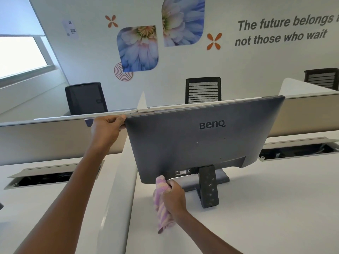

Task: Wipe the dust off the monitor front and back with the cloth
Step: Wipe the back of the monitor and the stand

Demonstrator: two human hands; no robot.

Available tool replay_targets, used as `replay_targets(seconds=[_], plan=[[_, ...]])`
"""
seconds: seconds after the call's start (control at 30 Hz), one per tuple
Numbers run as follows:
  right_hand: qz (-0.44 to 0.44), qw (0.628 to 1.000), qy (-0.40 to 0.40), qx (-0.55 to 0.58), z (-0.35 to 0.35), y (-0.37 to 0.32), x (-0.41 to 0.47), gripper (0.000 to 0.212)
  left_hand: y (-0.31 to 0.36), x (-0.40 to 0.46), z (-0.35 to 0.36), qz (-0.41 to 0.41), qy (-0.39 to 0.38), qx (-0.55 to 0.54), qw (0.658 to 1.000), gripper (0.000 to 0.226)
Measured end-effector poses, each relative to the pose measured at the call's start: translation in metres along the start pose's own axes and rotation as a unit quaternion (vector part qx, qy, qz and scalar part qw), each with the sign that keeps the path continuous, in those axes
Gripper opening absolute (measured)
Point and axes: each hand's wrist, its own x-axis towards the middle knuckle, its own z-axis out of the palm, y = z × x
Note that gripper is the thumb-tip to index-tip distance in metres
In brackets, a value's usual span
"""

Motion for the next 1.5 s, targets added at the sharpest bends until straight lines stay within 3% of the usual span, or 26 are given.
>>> replay_targets(seconds=[0.13,0.23,0.43,0.6,0.7,0.8,0.97,1.07,1.13,1.2,1.3,1.43,1.5], plan=[[-0.029,0.998,-0.049,-0.018,-0.010,-0.001,-0.014,0.014,0.003,-0.015,0.006,0.012,0.045,0.032,0.998,0.025],[-0.048,0.997,-0.051,-0.024,-0.021,-0.004,-0.026,0.030,-0.008,-0.039,0.014,-0.001,0.061,0.054,0.997,0.032],[-0.118,0.991,0.003,-0.061,-0.037,-0.019,-0.038,0.036,-0.061,-0.098,0.024,-0.105,-0.014,0.087,0.991,0.058],[-0.190,0.977,0.018,-0.099,-0.034,-0.047,-0.056,0.039,-0.074,-0.152,0.042,-0.246,-0.149,-0.004,0.958,0.070],[-0.202,0.973,-0.003,-0.114,-0.026,-0.055,-0.070,0.034,-0.067,-0.172,0.051,-0.297,-0.202,-0.183,0.915,0.061],[-0.209,0.969,-0.038,-0.126,-0.023,-0.057,-0.079,0.015,-0.065,-0.183,0.058,-0.321,-0.132,-0.259,0.901,0.047],[-0.228,0.940,-0.170,-0.191,-0.052,-0.074,-0.063,0.019,-0.066,-0.186,0.052,-0.326,-0.069,-0.323,0.886,0.031],[-0.324,0.922,-0.014,-0.209,-0.078,-0.089,-0.033,0.023,-0.067,-0.185,0.046,-0.305,-0.019,-0.315,0.898,0.032],[-0.390,0.876,0.125,-0.257,-0.097,-0.107,-0.012,0.029,-0.065,-0.181,0.041,-0.291,0.025,-0.289,0.912,0.036],[-0.411,0.832,0.199,-0.316,-0.119,-0.128,0.007,0.041,-0.057,-0.172,0.035,-0.261,0.078,-0.276,0.922,0.045],[-0.408,0.792,0.230,-0.392,-0.147,-0.151,0.036,0.055,-0.035,-0.152,0.027,-0.186,0.167,-0.260,0.932,0.047],[-0.375,0.792,0.195,-0.440,-0.165,-0.159,0.062,0.057,-0.005,-0.117,0.020,-0.105,0.252,-0.222,0.936,0.027],[-0.355,0.798,0.164,-0.459,-0.166,-0.157,0.067,0.057,0.007,-0.100,0.018,-0.065,0.265,-0.187,0.944,0.028]])
